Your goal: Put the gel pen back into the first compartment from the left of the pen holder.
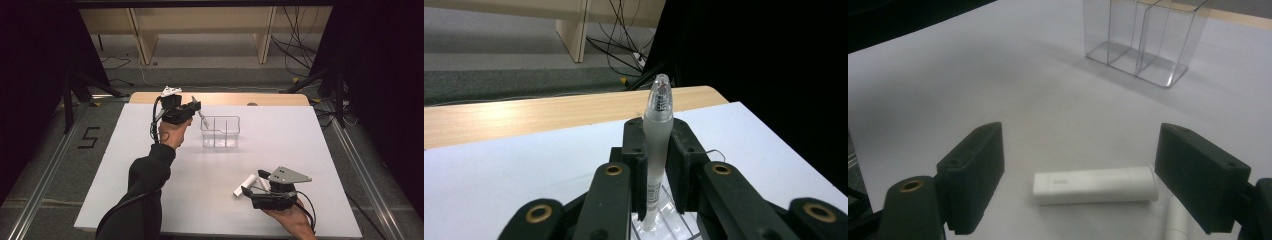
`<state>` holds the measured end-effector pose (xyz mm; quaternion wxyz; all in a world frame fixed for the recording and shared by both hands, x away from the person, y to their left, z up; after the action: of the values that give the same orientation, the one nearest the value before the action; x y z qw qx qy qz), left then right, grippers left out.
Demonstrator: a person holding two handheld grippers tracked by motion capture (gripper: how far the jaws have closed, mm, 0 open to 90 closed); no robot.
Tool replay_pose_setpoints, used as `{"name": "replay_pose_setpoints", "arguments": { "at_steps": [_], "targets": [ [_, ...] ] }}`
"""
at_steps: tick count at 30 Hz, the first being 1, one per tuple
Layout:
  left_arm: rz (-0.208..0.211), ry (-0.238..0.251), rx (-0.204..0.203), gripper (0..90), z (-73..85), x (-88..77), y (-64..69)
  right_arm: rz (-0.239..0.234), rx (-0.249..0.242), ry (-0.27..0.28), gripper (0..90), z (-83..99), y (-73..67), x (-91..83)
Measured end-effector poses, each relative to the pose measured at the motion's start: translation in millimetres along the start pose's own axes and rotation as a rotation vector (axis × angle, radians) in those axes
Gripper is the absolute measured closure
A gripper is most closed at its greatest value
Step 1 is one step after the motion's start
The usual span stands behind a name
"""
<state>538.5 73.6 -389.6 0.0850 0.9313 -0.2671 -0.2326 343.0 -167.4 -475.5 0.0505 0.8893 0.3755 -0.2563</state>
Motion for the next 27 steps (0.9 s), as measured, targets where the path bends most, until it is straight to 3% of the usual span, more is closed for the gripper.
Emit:
{"name": "replay_pose_setpoints", "arguments": {
  "at_steps": [27],
  "targets": [
    [-0.011, -0.052, 0.038, 79.6, 27.7, 18.4, 5.0, -0.006, -0.003, 0.010, 20.0, -0.9, -0.3, -1.8]
  ]
}}
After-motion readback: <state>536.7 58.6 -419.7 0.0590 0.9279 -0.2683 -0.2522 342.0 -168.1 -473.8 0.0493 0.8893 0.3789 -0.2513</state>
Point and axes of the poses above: each handheld gripper's, and its own axes: x roughly forward along the jaws, z roughly out of its underside, y roughly to its right, the point moved 6 cm from there along x, roughly forward along the jaws, and after that the axes turned 1 degree about -z, right-handed, at the moved point
